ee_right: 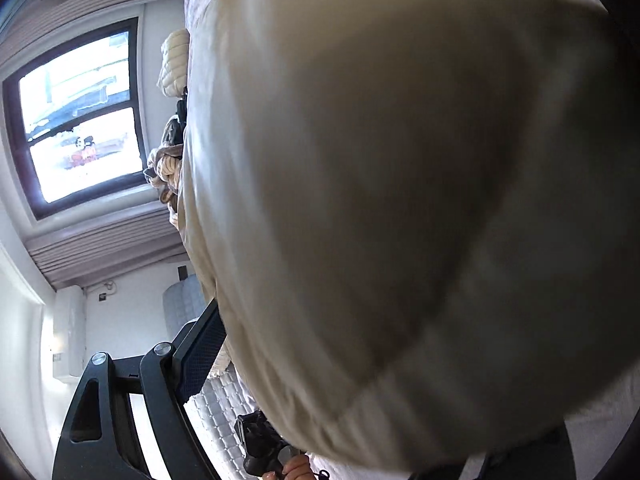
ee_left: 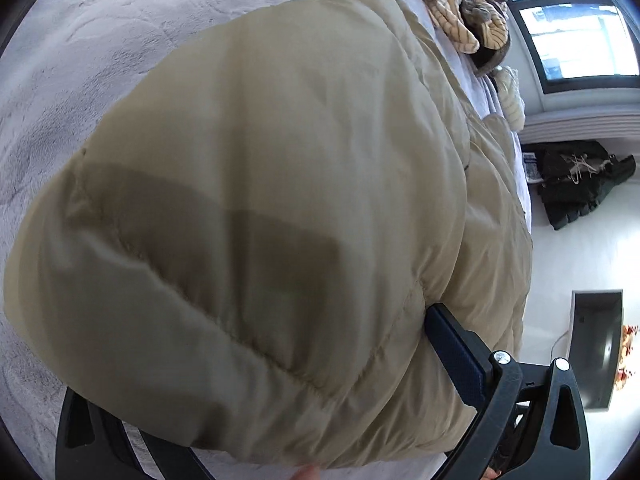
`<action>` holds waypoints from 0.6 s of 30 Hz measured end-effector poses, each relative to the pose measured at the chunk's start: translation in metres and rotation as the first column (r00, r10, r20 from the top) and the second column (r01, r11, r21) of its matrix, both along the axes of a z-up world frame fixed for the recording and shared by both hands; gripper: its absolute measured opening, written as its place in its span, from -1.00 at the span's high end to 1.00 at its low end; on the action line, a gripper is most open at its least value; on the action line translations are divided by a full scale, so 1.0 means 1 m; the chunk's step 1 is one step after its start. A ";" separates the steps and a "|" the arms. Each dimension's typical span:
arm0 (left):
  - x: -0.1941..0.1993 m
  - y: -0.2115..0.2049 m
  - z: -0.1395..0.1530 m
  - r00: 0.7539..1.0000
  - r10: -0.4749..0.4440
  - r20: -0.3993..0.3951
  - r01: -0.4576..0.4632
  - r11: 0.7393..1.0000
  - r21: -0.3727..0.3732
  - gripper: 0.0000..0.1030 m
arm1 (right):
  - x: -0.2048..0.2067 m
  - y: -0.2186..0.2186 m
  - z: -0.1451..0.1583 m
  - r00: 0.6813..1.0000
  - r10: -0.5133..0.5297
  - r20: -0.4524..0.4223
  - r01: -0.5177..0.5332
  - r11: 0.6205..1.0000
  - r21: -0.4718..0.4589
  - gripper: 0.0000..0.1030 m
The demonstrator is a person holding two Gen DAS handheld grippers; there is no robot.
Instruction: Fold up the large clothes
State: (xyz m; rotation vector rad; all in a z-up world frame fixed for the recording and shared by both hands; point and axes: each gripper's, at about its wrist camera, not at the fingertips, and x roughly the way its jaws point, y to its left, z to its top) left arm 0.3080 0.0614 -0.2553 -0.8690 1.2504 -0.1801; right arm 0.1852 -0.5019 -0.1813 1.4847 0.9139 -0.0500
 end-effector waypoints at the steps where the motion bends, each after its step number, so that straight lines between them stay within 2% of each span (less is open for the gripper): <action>1: 0.000 0.000 0.000 1.000 0.002 -0.003 -0.002 1.000 -0.001 -0.99 | 0.001 0.000 0.000 1.000 0.001 -0.001 -0.001 1.000 0.002 -0.70; 3: -0.004 0.003 0.002 1.000 0.008 -0.007 -0.008 1.000 -0.007 -0.93 | 0.001 0.000 0.000 1.000 0.002 -0.002 -0.002 1.000 0.009 -0.70; 4: -0.004 0.003 0.003 1.000 0.005 -0.001 -0.005 1.000 -0.019 -0.64 | 0.000 -0.001 0.001 1.000 0.005 0.000 -0.005 1.000 0.014 -0.70; 5: -0.005 0.005 0.005 1.000 0.000 0.013 0.001 0.999 -0.045 -0.45 | 0.000 -0.001 0.001 1.000 0.006 -0.001 -0.006 1.000 0.018 -0.67; 7: -0.005 0.008 0.009 0.999 -0.004 0.038 0.008 0.994 -0.109 0.25 | 0.000 -0.002 0.002 1.000 0.008 -0.012 -0.008 0.999 0.032 -0.58; 9: -0.006 0.009 0.015 0.998 -0.005 0.063 0.013 0.992 -0.129 0.50 | -0.002 -0.004 0.002 1.000 0.007 -0.016 -0.006 0.999 0.051 -0.29; 11: -0.009 0.008 0.026 0.995 -0.015 0.101 0.028 0.992 -0.127 0.60 | -0.004 -0.005 0.004 1.000 0.010 -0.012 -0.009 0.998 0.068 0.19; 13: -0.013 0.008 0.038 0.991 -0.016 0.134 0.034 0.991 -0.132 0.65 | -0.005 -0.005 0.007 1.000 0.017 -0.006 -0.017 0.998 0.067 0.39; 18: -0.032 0.013 0.070 0.981 0.004 0.194 0.024 0.990 -0.141 0.69 | 0.001 0.001 0.024 0.997 0.060 0.047 -0.063 0.996 0.062 0.55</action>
